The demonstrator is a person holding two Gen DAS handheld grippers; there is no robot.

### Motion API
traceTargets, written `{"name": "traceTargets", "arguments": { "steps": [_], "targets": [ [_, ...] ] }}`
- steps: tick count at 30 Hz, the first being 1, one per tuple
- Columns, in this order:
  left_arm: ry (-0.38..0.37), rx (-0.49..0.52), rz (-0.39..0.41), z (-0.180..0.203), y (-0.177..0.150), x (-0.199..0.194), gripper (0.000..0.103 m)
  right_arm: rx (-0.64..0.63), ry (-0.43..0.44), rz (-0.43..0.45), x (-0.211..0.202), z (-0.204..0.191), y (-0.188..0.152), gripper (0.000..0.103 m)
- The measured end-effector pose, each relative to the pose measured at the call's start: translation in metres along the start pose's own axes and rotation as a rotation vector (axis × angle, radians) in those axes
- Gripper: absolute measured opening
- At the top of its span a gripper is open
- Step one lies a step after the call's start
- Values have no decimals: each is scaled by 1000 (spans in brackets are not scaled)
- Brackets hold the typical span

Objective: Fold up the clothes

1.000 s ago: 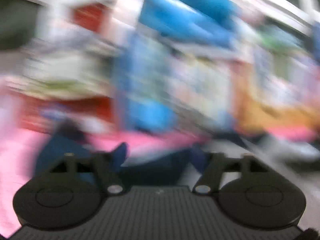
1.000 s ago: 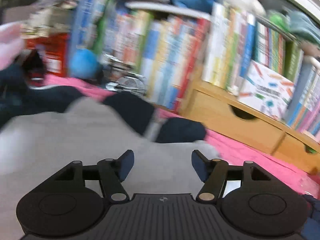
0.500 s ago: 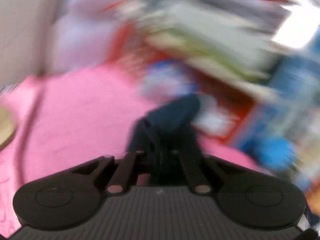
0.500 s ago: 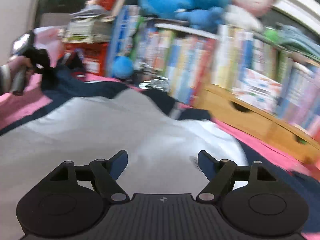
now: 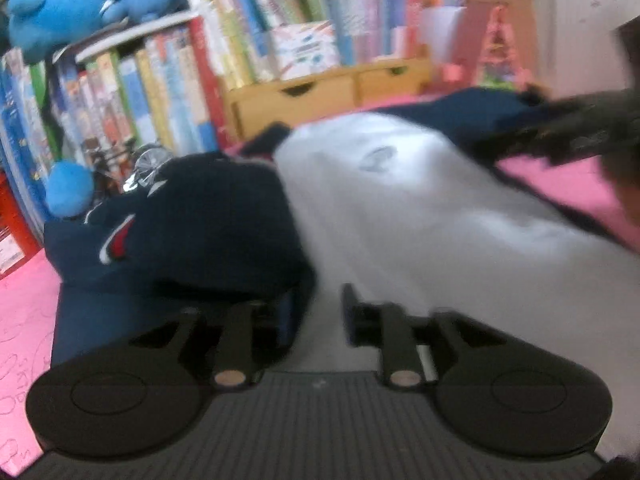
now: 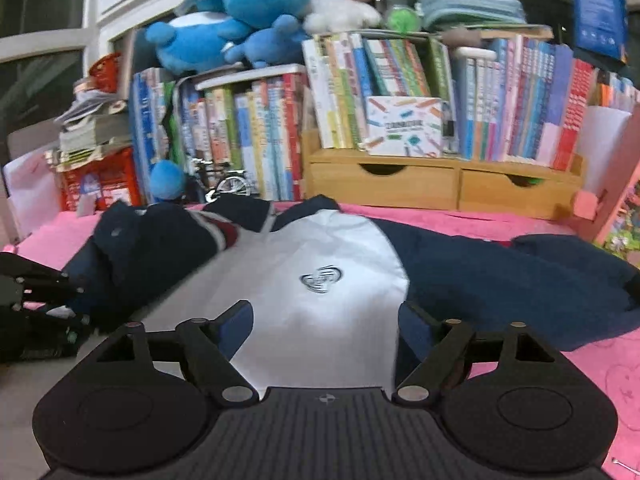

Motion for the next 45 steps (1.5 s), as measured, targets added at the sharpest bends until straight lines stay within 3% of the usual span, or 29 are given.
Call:
{"name": "traceTargets", "arguments": {
  "steps": [1, 3, 6, 11, 13, 14, 15, 16, 17, 19, 21, 24, 26, 28, 29, 31, 33, 37, 39, 42, 45],
  "targets": [
    [-25, -39, 26, -7, 1, -13, 49, -3, 16, -9, 1, -4, -3, 83],
    [-65, -148, 92, -25, 10, -33, 56, -9, 41, -28, 3, -11, -9, 83],
    [-38, -380, 210, -66, 29, -48, 80, -12, 66, -64, 10, -22, -23, 83],
    [109, -731, 105, -127, 39, 17, 78, -58, 60, -89, 18, -40, -41, 83],
    [82, -832, 26, -141, 34, 53, 77, -84, 47, -98, 19, -46, -44, 83],
    [97, -864, 17, -142, 33, 64, 73, -87, 47, -99, 19, -46, -44, 84],
    [114, -889, 11, -144, 32, 73, 52, -90, 45, -101, 20, -47, -44, 85],
    [145, -881, 12, -145, 34, 72, 24, -89, 41, -108, 21, -46, -45, 85],
    [174, -871, 15, -146, 37, 70, 14, -87, 37, -115, 22, -46, -45, 86],
    [215, -838, 52, -161, 47, 51, 6, -85, 34, -133, 25, -46, -46, 87],
    [323, -751, 112, -179, 59, 16, 5, -87, 36, -150, 28, -46, -47, 87],
    [565, -635, 202, -223, 81, -51, 5, -97, 34, -160, 30, -47, -48, 88],
    [800, -527, 252, -254, 90, -93, 5, -104, 31, -160, 29, -47, -48, 88],
    [1070, -364, 254, -284, 91, -119, 6, -108, 29, -160, 30, -47, -48, 88],
    [1162, -329, 233, -303, 86, -127, 6, -112, 25, -161, 30, -47, -48, 89],
    [1267, -354, 177, -338, 67, -138, 8, -119, 19, -162, 30, -48, -48, 90],
    [1311, -438, 104, -367, 41, -139, 8, -124, 13, -163, 31, -48, -48, 91],
    [1329, -575, -63, -408, -18, -113, 11, -119, 12, -168, 32, -46, -47, 93],
    [1307, -639, -89, -414, -48, -106, 13, -116, 12, -171, 33, -46, -47, 93],
    [1238, -768, -139, -422, -79, -92, 31, -114, 12, -173, 33, -45, -47, 94],
    [1216, -796, -103, -416, -85, -96, 37, -109, 14, -176, 33, -44, -47, 95]
  ]
}}
Point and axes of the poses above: each gripper's, at about its wrist camera, not at the fingertips, and x roughly the way its jaws point, z to its right, y to its top, the point moved 2 cm from there along x, roughly the way its jaws point, and after that the axes turned 4 degrees about -y, right-handed, at the moved point
